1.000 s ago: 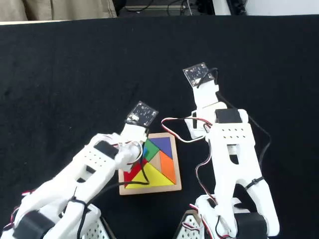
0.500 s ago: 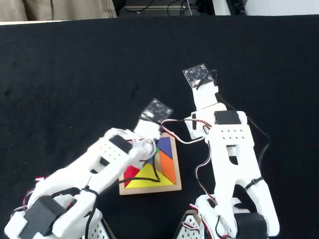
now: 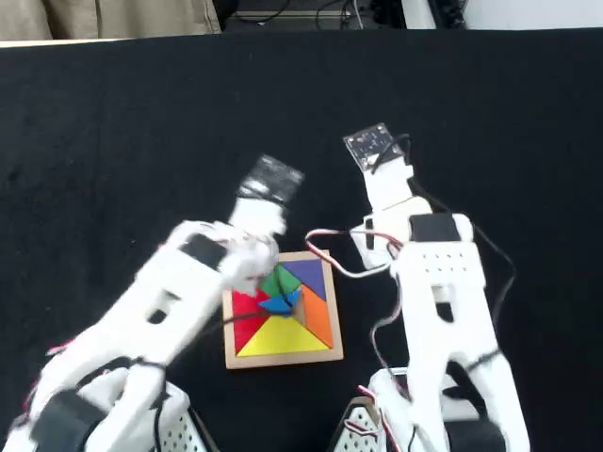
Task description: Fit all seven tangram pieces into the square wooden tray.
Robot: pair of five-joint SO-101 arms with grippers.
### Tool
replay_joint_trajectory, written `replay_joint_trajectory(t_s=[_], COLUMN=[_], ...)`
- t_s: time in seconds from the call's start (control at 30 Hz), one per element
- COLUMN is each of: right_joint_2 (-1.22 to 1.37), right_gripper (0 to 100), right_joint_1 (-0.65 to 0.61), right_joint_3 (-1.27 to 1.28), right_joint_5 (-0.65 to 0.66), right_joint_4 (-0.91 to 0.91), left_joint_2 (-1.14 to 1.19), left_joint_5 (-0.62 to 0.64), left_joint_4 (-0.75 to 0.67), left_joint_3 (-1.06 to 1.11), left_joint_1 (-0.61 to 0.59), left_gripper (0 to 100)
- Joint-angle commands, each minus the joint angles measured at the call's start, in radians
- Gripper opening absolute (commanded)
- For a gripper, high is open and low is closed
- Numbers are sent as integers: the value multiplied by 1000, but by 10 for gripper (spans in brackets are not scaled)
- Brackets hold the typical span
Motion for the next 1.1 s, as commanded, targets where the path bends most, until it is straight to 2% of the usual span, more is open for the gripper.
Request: replay_joint_trajectory(t_s=[0.0,0.07,0.17,0.27,0.4,0.63,1.07], right_joint_2=[-162,-237,-265,-214,-48,278,358], right_gripper=[11,11,11,11,11,11,11], right_joint_1=[0,-51,-233,-394,-485,-560,-597], right_joint_3=[-2,27,56,44,-48,-186,-168], right_joint_5=[75,140,206,126,31,-97,-101], right_joint_4=[77,146,281,298,299,250,172], left_joint_2=[-298,-454,-684,-879,-1062,-1117,-1117], left_joint_5=[5,2,-15,-97,-117,-117,-118], left_joint_4=[152,186,192,196,201,233,216], left_joint_3=[-21,74,302,490,622,656,668], left_joint_1=[-206,-318,-489,-613,-711,-727,-722], left_gripper=[40,41,45,45,45,45,45])
